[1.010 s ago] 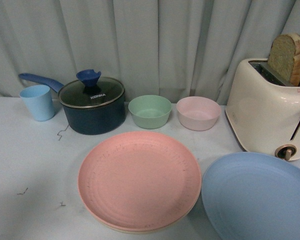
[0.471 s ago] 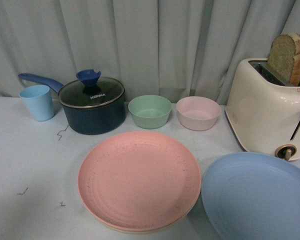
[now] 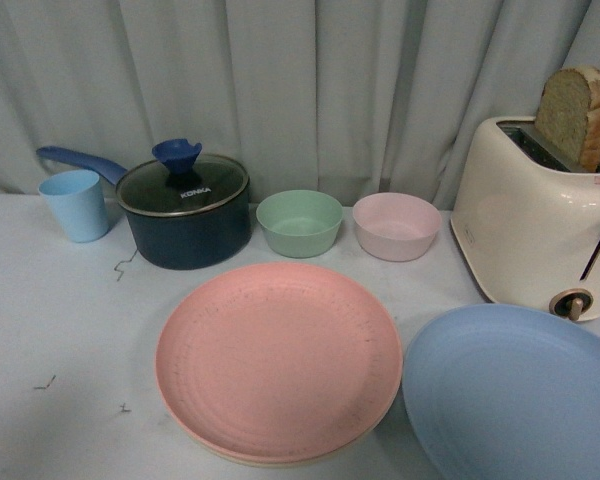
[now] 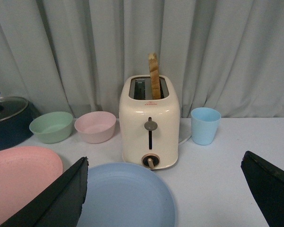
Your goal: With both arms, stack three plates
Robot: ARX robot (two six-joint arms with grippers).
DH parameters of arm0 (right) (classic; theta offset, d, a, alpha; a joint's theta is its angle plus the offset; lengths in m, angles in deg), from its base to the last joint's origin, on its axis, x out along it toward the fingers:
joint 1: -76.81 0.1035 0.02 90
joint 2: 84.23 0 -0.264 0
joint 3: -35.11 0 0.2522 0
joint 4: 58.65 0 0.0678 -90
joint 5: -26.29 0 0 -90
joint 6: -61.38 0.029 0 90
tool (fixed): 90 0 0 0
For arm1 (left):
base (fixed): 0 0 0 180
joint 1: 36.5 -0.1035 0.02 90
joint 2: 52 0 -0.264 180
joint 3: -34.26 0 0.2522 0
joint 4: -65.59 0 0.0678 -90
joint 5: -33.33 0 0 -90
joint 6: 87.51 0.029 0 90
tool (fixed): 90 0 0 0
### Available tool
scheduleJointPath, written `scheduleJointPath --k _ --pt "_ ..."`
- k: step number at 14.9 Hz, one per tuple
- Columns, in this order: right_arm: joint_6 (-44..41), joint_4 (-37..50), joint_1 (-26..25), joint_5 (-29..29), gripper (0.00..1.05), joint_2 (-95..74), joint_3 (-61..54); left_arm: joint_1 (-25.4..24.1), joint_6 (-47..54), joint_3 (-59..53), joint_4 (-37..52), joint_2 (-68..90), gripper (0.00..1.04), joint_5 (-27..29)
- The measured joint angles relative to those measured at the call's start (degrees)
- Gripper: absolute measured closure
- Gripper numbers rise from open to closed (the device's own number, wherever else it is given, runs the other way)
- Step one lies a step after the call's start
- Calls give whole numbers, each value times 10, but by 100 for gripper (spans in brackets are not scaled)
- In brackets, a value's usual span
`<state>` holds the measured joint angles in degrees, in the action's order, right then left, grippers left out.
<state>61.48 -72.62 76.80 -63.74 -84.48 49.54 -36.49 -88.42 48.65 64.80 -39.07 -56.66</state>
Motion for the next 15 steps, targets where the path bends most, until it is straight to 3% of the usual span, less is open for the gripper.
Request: scheduleJointPath --k 3,5,9,10,13,14,15 --pt "0 0 0 0 6 0 0 0 0 0 -28 -28 103 0" --pt "0 0 0 0 6 0 0 0 0 0 -138 -111 103 0" --pt "0 0 0 0 6 0 0 0 1 0 -130 -125 103 0" --pt "0 0 0 0 6 0 0 0 0 0 -132 -125 96 1" --pt "0 0 0 0 6 0 0 0 1 0 -132 -125 58 0" --pt "14 4 -43 108 6 -36 6 0 1 0 -132 -125 47 2" --pt "35 78 -110 229 6 -152 26 0 1 0 -131 -125 35 -2"
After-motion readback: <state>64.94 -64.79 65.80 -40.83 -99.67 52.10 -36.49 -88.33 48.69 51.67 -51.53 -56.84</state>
